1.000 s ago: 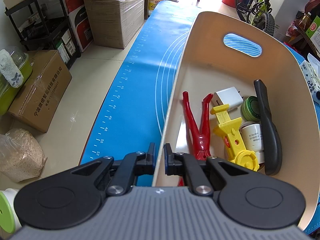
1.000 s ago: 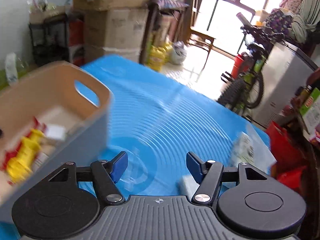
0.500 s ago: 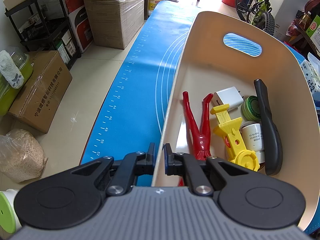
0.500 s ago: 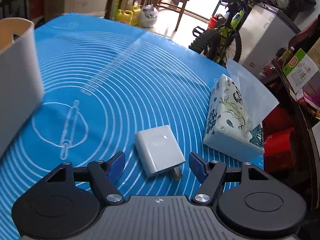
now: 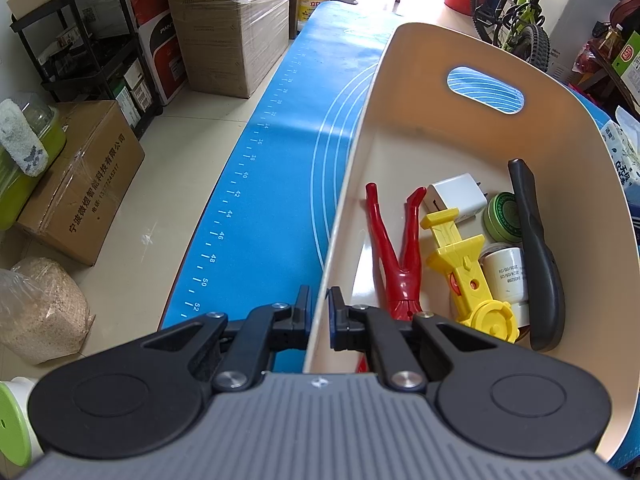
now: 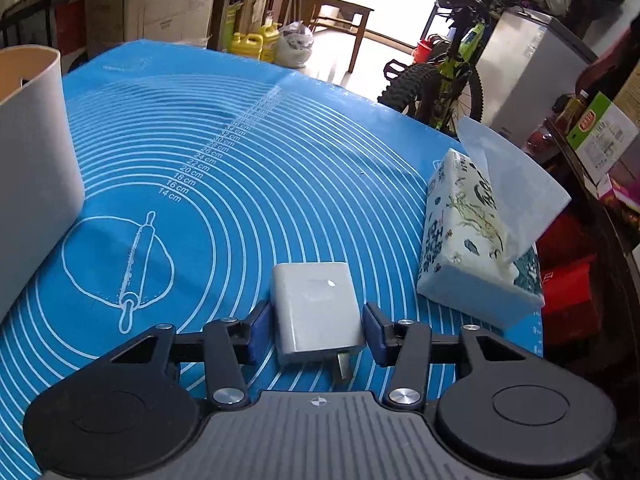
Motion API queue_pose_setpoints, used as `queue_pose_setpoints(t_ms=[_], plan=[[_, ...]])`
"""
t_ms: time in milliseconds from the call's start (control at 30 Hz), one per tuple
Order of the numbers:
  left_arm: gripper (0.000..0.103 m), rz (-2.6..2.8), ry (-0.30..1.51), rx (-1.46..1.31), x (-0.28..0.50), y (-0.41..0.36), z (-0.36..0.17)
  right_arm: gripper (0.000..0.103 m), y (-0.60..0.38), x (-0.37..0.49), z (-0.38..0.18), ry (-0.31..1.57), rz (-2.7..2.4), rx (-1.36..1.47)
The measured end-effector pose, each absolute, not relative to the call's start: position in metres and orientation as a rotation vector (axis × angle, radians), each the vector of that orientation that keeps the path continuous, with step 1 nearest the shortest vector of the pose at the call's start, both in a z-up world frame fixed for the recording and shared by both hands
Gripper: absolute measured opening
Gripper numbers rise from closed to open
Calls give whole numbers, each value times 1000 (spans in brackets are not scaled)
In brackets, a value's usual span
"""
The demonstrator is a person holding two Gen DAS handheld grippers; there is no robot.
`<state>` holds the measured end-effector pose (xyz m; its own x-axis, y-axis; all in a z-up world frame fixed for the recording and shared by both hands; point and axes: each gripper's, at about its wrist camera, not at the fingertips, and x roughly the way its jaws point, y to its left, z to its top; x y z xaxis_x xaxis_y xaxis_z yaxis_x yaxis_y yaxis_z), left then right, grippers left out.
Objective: Organize rigid objects
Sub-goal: 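Open the right gripper and move it to the white charger on the mat, then close the right gripper on the white charger and lift it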
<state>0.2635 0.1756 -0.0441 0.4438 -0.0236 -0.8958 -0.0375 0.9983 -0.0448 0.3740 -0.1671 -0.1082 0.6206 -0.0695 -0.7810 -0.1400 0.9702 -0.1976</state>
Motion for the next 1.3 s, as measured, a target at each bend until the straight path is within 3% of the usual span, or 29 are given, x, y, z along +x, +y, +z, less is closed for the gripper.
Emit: queue_pose_setpoints(t_ms=[467,500,533,567,667,1000,1033,1100,1167,1300], plan=[[11,7,1110,-59,263,176,-44,51,-158,340,-81,794,87,-219],[11,7,1110,-58,263,176,-44,45,-157,338,-76,781,90,-214],[11,7,1110,-56,263,176,-44,24,-156,336,-70,761,99,-207],[11,7,1109,-56,263,176,-44,14,-156,334,-62,739,88,-193],[11,7,1110,-60,263,176,-44,13,-154,336,-48,751,123,-182],[11,7,1109,-59,264,176,-44,13,-162,345,-75,856,103,-180],[11,7,1109,-59,264,176,-44,14,-163,346,-77,865,84,-169],[11,7,1109,-60,263,176,-44,47,-166,347,-80,877,29,-161],[11,7,1109,-59,263,177,-44,67,-169,343,-81,872,-15,-165],[11,7,1109,-63,263,177,-44,71,-178,334,-83,912,-79,-140]])
